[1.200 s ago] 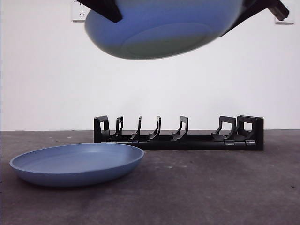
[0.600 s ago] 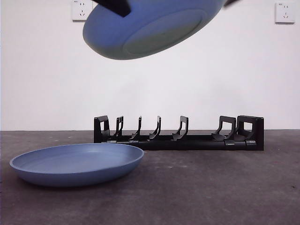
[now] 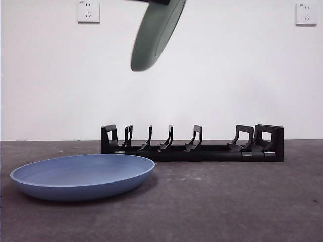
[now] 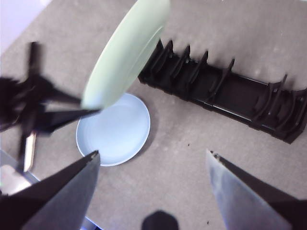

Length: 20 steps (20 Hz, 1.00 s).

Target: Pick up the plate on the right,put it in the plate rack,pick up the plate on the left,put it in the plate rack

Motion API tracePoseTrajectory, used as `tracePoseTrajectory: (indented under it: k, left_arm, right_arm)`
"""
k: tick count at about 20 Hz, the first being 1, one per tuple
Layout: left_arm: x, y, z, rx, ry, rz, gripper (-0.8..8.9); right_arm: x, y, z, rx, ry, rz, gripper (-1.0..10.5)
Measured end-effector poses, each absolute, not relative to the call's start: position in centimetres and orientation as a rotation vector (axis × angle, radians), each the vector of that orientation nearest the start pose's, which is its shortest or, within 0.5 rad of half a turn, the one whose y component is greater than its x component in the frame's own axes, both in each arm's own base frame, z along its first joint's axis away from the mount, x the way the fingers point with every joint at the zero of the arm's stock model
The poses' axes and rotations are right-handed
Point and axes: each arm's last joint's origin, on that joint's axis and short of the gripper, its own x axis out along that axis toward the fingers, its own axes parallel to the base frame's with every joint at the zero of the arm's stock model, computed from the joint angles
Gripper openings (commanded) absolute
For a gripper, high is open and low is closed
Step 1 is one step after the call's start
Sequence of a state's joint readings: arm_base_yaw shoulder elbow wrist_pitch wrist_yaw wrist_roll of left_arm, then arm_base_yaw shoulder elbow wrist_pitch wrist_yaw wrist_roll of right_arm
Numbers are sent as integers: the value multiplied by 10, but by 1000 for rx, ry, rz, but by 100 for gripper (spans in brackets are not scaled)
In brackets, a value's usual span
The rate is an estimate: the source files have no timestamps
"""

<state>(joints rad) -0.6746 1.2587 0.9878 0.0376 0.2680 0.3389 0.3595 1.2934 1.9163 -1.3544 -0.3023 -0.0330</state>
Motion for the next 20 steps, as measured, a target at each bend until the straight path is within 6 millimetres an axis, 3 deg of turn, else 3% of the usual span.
tracePoseTrajectory:
  k: [7,12,17,20]
  left_arm:
    - [274,-178,295,122,127,-872,-8]
    - [301,-173,275,79,160,-823,-8]
    - [334,-180,274,57,174,-847,-8]
    - [344,-185,273,57,176,-837,-8]
  right_arm:
    - [165,73,480,-18,757,720,377]
    - [172,78,457,6,857,759,377]
    - [181,81,432,11,957,752,377]
    - [182,81,428,6,971,752,377]
